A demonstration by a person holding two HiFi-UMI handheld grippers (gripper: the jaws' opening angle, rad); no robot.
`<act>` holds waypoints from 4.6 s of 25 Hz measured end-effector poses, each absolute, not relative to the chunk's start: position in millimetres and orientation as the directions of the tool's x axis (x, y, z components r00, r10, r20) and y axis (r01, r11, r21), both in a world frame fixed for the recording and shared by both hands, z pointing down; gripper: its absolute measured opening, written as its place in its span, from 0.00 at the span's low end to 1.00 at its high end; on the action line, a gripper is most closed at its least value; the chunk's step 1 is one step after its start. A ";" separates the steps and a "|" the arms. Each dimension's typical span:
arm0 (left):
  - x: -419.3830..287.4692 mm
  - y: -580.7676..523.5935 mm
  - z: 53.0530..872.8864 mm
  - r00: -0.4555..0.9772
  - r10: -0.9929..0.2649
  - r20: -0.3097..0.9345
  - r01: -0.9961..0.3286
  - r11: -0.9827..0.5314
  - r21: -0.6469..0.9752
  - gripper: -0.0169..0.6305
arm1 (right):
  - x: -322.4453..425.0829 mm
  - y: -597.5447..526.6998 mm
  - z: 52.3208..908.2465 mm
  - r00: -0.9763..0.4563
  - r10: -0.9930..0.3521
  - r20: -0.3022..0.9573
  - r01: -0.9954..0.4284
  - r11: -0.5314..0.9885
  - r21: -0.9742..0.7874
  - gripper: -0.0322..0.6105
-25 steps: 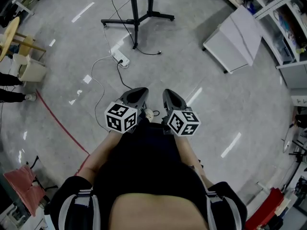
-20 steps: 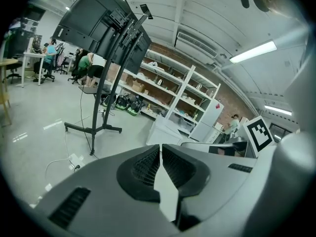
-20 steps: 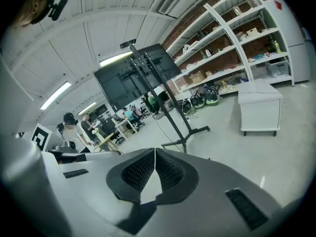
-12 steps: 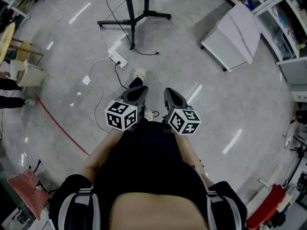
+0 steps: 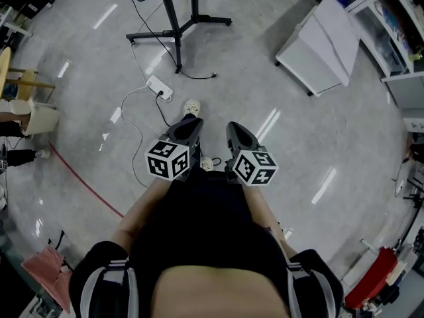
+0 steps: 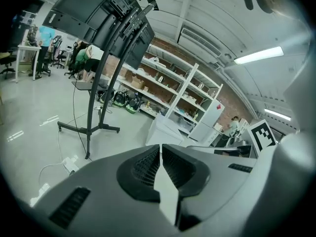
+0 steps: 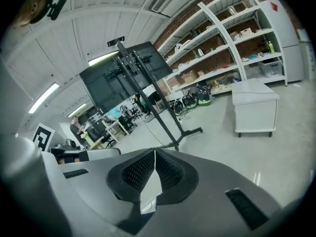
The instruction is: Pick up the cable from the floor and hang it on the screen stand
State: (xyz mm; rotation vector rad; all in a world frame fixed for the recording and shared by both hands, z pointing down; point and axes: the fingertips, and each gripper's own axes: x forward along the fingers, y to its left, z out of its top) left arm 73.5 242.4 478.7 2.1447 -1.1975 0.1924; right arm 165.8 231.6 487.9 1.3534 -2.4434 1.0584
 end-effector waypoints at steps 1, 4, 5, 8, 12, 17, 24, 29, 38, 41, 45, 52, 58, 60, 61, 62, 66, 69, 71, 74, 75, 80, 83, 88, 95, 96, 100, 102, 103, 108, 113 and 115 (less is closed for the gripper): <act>71.1 234.1 479.6 0.569 -0.702 0.427 -0.801 -0.357 0.480 0.06 | 164.1 222.8 488.3 -0.578 -0.683 0.447 -0.793 0.339 -0.506 0.09; 63.7 207.0 478.0 0.578 -0.697 0.424 -0.793 -0.359 0.491 0.06 | 155.1 194.4 487.3 -0.573 -0.682 0.454 -0.798 0.337 -0.500 0.09; 60.9 197.5 476.8 0.583 -0.694 0.423 -0.790 -0.362 0.495 0.06 | 151.0 184.7 486.0 -0.570 -0.683 0.457 -0.801 0.338 -0.494 0.09; 52.3 167.7 472.6 0.602 -0.679 0.420 -0.777 -0.376 0.505 0.06 | 139.7 155.7 478.8 -0.560 -0.691 0.457 -0.808 0.333 -0.486 0.09; 35.8 117.7 465.0 0.625 -0.664 0.411 -0.761 -0.399 0.512 0.06 | 123.7 109.9 470.8 -0.544 -0.702 0.460 -0.816 0.314 -0.485 0.09; 16.6 59.1 463.0 0.647 -0.646 0.405 -0.745 -0.421 0.517 0.06 | 106.8 54.3 464.3 -0.516 -0.720 0.464 -0.832 0.294 -0.470 0.09; -3.6 -2.2 462.6 0.677 -0.615 0.404 -0.723 -0.455 0.520 0.06 | 90.1 -2.4 461.0 -0.473 -0.753 0.457 -0.847 0.245 -0.472 0.09; -11.3 -36.9 474.8 0.698 -0.591 0.403 -0.708 -0.489 0.509 0.06 | 74.1 -35.1 468.6 -0.465 -0.769 0.439 -0.845 0.238 -0.479 0.09; -10.7 -64.4 482.9 0.700 -0.585 0.409 -0.709 -0.505 0.492 0.06 | 68.3 -57.3 458.9 -0.528 -0.740 0.416 -0.814 0.302 -0.496 0.09; -6.5 -74.7 487.8 0.705 -0.577 0.412 -0.706 -0.516 0.485 0.06 | 69.4 -70.8 468.1 -0.563 -0.700 0.440 -0.807 0.349 -0.477 0.09; 3.3 -96.5 499.7 0.717 -0.559 0.415 -0.695 -0.528 0.489 0.06 | 75.1 -94.0 494.1 -0.595 -0.652 0.470 -0.793 0.381 -0.475 0.09; 21.3 -147.2 543.6 0.717 -0.557 0.420 -0.692 -0.498 0.522 0.06 | 93.9 -156.7 547.3 -0.580 -0.661 0.477 -0.767 0.245 -0.593 0.09; 46.9 -159.0 602.0 0.734 -0.513 0.445 -0.676 -0.485 0.555 0.06 | 115.4 -198.9 612.3 -0.516 -0.688 0.511 -0.793 0.159 -0.588 0.09; 50.0 -162.0 625.2 0.733 -0.499 0.463 -0.678 -0.485 0.551 0.06 | 117.9 -209.8 633.5 -0.506 -0.695 0.511 -0.794 0.145 -0.590 0.09; 50.8 -163.1 637.0 0.729 -0.497 0.471 -0.683 -0.481 0.550 0.06 | 118.8 -213.3 644.2 -0.504 -0.696 0.512 -0.796 0.144 -0.588 0.09; 50.8 -163.6 649.0 0.724 -0.497 0.478 -0.688 -0.472 0.551 0.06 | 119.1 -215.2 655.3 -0.503 -0.694 0.515 -0.798 0.145 -0.584 0.09; 47.9 -168.4 691.5 0.700 -0.507 0.502 -0.711 -0.432 0.555 0.06 | 120.2 -218.3 696.4 -0.499 -0.688 0.527 -0.805 0.143 -0.576 0.09; 46.8 -170.1 715.6 0.690 -0.515 0.509 -0.719 -0.406 0.564 0.06 | 121.4 -214.0 724.9 -0.500 -0.676 0.541 -0.805 0.132 -0.578 0.09; 45.9 -172.4 734.6 0.685 -0.520 0.511 -0.723 -0.393 0.568 0.06 | 121.0 -211.1 749.8 -0.506 -0.656 0.560 -0.799 0.112 -0.590 0.09; 43.9 -184.6 770.0 0.677 -0.529 0.511 -0.728 -0.385 0.567 0.06 | 120.1 -216.8 796.0 -0.502 -0.637 0.586 -0.799 0.082 -0.595 0.09; 43.6 -187.6 782.1 0.676 -0.531 0.511 -0.729 -0.381 0.569 0.06 | 119.7 -218.4 810.6 -0.500 -0.633 0.592 -0.801 0.077 -0.594 0.09; 44.1 -197.5 838.4 0.674 -0.526 0.518 -0.728 -0.354 0.587 0.06 | 117.4 -222.7 866.2 -0.508 -0.612 0.606 -0.801 0.077 -0.594 0.09; 41.5 -198.8 871.7 0.680 -0.510 0.527 -0.725 -0.361 0.586 0.06 | 115.5 -223.5 895.9 -0.505 -0.609 0.612 -0.808 0.084 -0.583 0.09; 33.1 -187.8 930.8 0.688 -0.474 0.549 -0.721 -0.368 0.587 0.06 | 110.9 -213.3 956.9 -0.497 -0.585 0.641 -0.804 0.033 -0.594 0.09; 30.8 -179.7 1018.7 0.690 -0.434 0.580 -0.722 -0.354 0.595 0.06 | 118.0 -202.8 1049.3 -0.467 -0.562 0.683 -0.790 -0.083 -0.608 0.09; 30.8 -180.8 1030.9 0.690 -0.431 0.581 -0.722 -0.356 0.593 0.06 | 119.5 -203.7 1062.6 -0.462 -0.560 0.688 -0.793 -0.088 -0.603 0.09; 35.1 -181.2 1076.3 0.703 -0.398 0.589 -0.711 -0.391 0.584 0.06 | 121.5 -209.0 1102.9 -0.456 -0.567 0.686 -0.807 -0.063 -0.588 0.09; 39.7 -178.1 1097.0 0.715 -0.369 0.594 -0.698 -0.424 0.576 0.06 | 124.0 -205.2 1124.2 -0.445 -0.552 0.705 -0.826 -0.052 -0.561 0.09; 41.4 -177.3 1107.0 0.718 -0.360 0.596 -0.694 -0.433 0.575 0.06 | 125.7 -203.3 1134.3 -0.438 -0.544 0.716 -0.836 -0.048 -0.547 0.09; 44.5 -180.7 1155.1 0.703 -0.370 0.607 -0.711 -0.394 0.583 0.06 | 131.3 -194.5 1184.3 -0.439 -0.518 0.735 -0.842 -0.050 -0.538 0.09; 51.0 -180.8 1194.2 0.707 -0.363 0.607 -0.707 -0.379 0.597 0.06 | 125.9 -193.3 1231.6 -0.448 -0.479 0.755 -0.852 -0.028 -0.523 0.25; 52.6 -183.1 1206.7 0.708 -0.360 0.607 -0.706 -0.381 0.597 0.06 | 121.6 -194.3 1250.1 -0.452 -0.450 0.770 -0.855 -0.028 -0.518 0.34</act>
